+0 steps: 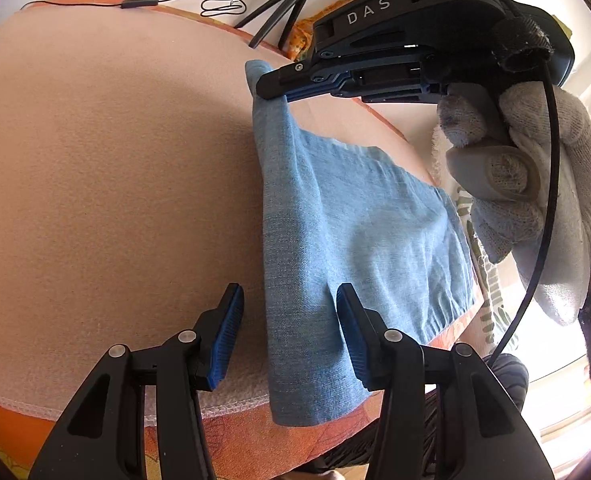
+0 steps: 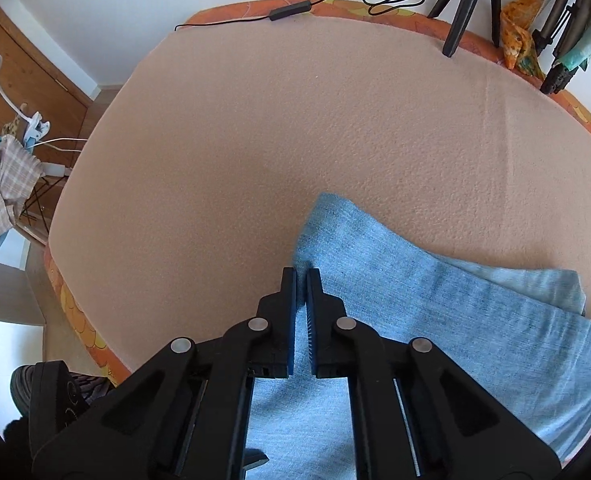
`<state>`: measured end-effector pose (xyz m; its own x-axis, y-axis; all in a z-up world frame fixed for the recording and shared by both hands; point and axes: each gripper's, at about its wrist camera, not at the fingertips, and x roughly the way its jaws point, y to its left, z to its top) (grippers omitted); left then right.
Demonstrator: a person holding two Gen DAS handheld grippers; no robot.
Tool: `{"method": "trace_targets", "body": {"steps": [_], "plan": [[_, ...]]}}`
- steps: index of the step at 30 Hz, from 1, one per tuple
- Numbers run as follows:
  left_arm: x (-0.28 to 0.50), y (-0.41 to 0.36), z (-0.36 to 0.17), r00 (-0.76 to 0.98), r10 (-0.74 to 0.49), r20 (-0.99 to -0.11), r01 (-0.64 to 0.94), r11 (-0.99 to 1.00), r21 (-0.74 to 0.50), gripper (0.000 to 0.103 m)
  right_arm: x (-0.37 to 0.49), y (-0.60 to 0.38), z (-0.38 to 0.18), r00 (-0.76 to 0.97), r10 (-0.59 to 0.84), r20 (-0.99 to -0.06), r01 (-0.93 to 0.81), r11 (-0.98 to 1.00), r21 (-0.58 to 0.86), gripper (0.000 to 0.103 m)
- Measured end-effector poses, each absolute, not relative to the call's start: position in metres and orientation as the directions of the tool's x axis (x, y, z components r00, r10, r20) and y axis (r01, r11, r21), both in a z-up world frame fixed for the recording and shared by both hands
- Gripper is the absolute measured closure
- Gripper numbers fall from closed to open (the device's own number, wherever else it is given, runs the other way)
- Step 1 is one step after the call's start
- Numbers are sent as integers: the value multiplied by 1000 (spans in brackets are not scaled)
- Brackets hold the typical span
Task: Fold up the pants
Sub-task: 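Grasp the jeans leg end with the right gripper while the left gripper grasps its edge, then lift the jeans end with both grippers and fold it over the rest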
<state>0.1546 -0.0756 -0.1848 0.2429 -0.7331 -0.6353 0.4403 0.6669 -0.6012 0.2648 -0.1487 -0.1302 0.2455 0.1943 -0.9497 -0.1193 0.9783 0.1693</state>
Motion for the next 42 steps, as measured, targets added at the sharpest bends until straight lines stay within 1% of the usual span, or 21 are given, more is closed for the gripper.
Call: {"method": "trace_targets", "body": {"steps": [1,2,3,6,9,10,12,13,14,16,19,22,24,25,26,29,30,31,33,35,42], "plan": [[153,-76,-182,255,-733,-630,451,667,-593,61,267,-154,-127,249,196,-949,-119,978,171,98],[151,-76,-179,278,-737,-616,462,665,-587,65,265,-156,-126,251,196,-948,-119,978,170,98],[151,-79,-177,290,-747,-599,474,656,-588,78,270,-161,-127,251,198,-947,-121,978,173,98],[151,-77,-168,307,-762,-570,499,639,-586,89,276,-160,-129,246,194,-950,-126,978,168,98],[147,-81,-160,312,-772,-554,537,624,-567,89,283,-151,-130,236,180,-955,-112,981,157,97],[146,-84,-158,311,-771,-556,550,623,-556,89,283,-148,-131,229,171,-958,-122,982,146,94],[142,-94,-158,317,-766,-559,567,626,-536,89,285,-141,-133,215,132,-968,-133,986,105,85],[141,-97,-158,316,-767,-559,569,625,-535,89,287,-137,-135,207,113,-972,-137,987,86,76],[141,-96,-158,316,-767,-558,570,624,-535,89,288,-134,-136,199,100,-975,-141,987,72,71],[143,-103,-159,315,-770,-555,573,621,-535,89,291,-127,-139,193,68,-979,-147,988,40,67],[141,-106,-157,316,-769,-556,584,619,-525,89,293,-118,-145,168,44,-985,-167,986,15,66],[138,-104,-156,316,-769,-555,591,617,-519,89,291,-109,-149,158,-13,-987,-194,980,-44,67],[131,-104,-153,313,-771,-555,595,615,-518,89,288,-110,-153,162,-38,-986,-195,978,-70,85],[131,-104,-153,309,-772,-555,597,612,-519,89,287,-112,-154,159,-35,-987,-191,979,-66,92],[129,-104,-152,305,-773,-556,599,610,-519,89,285,-115,-153,167,-25,-986,-186,981,-56,94],[128,-102,-155,307,-768,-562,583,619,-527,88,281,-128,-144,208,19,-978,-149,989,-12,97],[129,-101,-156,306,-763,-569,572,625,-531,82,279,-134,-141,219,36,-975,-132,991,7,97],[131,-101,-159,295,-762,-577,562,626,-540,80,278,-139,-137,229,53,-972,-119,993,26,97],[133,-102,-163,279,-768,-576,557,618,-554,80,275,-147,-131,247,85,-965,-104,993,61,97],[130,-103,-160,278,-782,-558,571,602,-559,83,271,-155,-126,269,108,-957,-89,992,87,97],[121,-115,-132,264,-832,-488,635,531,-561,84,254,-196,-98,374,241,-896,-31,968,247,97]]}}
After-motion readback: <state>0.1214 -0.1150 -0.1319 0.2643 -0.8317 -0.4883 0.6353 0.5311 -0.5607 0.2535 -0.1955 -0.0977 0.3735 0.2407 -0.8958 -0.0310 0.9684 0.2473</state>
